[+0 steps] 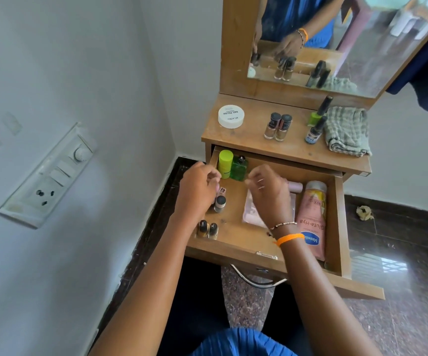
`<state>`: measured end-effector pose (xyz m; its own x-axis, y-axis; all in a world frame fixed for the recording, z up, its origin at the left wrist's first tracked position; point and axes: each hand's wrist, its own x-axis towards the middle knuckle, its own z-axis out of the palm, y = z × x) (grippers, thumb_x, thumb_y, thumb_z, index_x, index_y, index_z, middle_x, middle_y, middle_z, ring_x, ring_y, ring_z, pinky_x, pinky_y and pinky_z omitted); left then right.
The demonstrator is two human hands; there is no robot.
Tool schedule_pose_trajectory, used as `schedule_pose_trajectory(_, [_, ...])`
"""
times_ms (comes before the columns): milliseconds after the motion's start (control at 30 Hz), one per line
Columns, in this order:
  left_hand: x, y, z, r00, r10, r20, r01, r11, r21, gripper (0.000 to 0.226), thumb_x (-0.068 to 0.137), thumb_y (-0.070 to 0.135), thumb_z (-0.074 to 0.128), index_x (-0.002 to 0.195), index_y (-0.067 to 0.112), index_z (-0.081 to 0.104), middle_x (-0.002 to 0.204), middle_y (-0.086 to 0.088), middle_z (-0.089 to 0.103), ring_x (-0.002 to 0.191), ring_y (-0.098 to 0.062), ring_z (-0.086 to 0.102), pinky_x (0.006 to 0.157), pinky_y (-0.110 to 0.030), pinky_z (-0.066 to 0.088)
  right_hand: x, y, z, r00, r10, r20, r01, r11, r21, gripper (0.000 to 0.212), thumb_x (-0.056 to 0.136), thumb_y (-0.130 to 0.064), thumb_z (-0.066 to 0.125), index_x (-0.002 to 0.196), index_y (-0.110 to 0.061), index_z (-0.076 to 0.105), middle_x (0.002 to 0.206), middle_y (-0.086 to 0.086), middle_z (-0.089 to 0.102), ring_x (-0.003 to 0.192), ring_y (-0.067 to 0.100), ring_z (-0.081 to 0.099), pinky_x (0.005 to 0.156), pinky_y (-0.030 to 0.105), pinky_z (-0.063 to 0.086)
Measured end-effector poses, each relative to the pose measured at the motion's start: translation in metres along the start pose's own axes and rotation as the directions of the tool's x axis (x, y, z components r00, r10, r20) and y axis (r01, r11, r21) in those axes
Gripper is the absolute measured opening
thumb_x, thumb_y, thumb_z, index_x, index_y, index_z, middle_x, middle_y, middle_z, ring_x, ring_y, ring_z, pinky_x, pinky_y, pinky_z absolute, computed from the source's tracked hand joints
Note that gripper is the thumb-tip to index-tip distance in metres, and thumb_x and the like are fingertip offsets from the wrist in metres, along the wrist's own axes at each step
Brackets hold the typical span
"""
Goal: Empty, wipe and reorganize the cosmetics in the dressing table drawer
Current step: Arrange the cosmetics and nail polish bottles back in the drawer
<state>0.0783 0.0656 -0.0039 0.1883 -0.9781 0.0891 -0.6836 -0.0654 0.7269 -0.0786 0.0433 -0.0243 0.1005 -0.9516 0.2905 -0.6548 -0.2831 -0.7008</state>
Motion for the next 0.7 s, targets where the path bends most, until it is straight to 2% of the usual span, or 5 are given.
schedule_pose_trajectory(167, [0.041, 0.050, 0.020, 0.997, 0.070, -0.020, -0.071, 0.995, -0.076, 0.020, 0.089, 0.008, 0.057, 0.108, 0.012, 0.062, 0.105, 0.000, 0.060, 0.088, -0.011, 0.059, 0.075, -0.019, 0.049, 0.050, 0.012, -0.036, 0.975, 0.034, -0.217, -0.075, 0.980, -0.184, 0.028, 0.085, -0.003, 0.052, 0.113, -0.003, 0.053, 0.110, 0.017, 0.057, 0.099, 0.035, 0.053, 0.086, 0.039, 0.040])
schedule_pose_trajectory(333, [0.089, 0.096, 0.051, 0.993, 0.111, 0.027, -0.108, 0.989, -0.098, 0.054, 0.087, -0.005, 0.050, 0.137, 0.011, 0.042, 0.135, -0.012, 0.049, 0.124, -0.025, 0.047, 0.100, -0.032, 0.039, 0.093, 0.018, -0.039, 0.997, -0.038, -0.067, 0.016, 0.952, -0.307, 0.068, 0.077, 0.015, 0.039, 0.142, -0.006, 0.030, 0.146, 0.016, 0.032, 0.133, 0.036, 0.029, 0.111, 0.038, 0.025])
schedule_pose_trajectory(500, [0.100, 0.098, 0.059, 0.994, 0.096, 0.059, -0.081, 0.973, -0.217, 0.040, 0.079, -0.005, 0.055, 0.114, 0.012, 0.063, 0.114, -0.009, 0.065, 0.099, -0.027, 0.063, 0.089, -0.038, 0.050, 0.098, 0.028, -0.037, 0.994, -0.081, -0.069, 0.058, 0.957, -0.283, 0.051, 0.075, 0.015, 0.048, 0.123, -0.001, 0.050, 0.122, 0.022, 0.050, 0.111, 0.042, 0.047, 0.091, 0.049, 0.044])
schedule_pose_trajectory(600, [0.093, 0.094, 0.047, 0.990, 0.128, 0.066, -0.111, 0.970, -0.217, 0.026, 0.078, -0.004, 0.060, 0.100, 0.009, 0.065, 0.094, -0.003, 0.065, 0.080, -0.019, 0.064, 0.076, -0.031, 0.053, 0.085, 0.026, -0.038, 0.981, -0.114, -0.158, 0.076, 0.971, -0.228, 0.038, 0.075, 0.012, 0.048, 0.111, 0.003, 0.056, 0.107, 0.023, 0.056, 0.099, 0.042, 0.052, 0.080, 0.046, 0.047])
schedule_pose_trajectory(700, [0.072, 0.083, 0.021, 0.977, 0.193, 0.089, -0.173, 0.966, -0.191, 0.022, 0.082, 0.000, 0.063, 0.100, 0.010, 0.066, 0.095, 0.001, 0.065, 0.081, -0.008, 0.061, 0.070, -0.012, 0.047, 0.058, 0.015, -0.038, 0.973, -0.132, -0.187, 0.101, 0.981, -0.167, 0.033, 0.079, 0.007, 0.050, 0.111, 0.001, 0.057, 0.104, 0.019, 0.060, 0.096, 0.037, 0.053, 0.080, 0.039, 0.043])
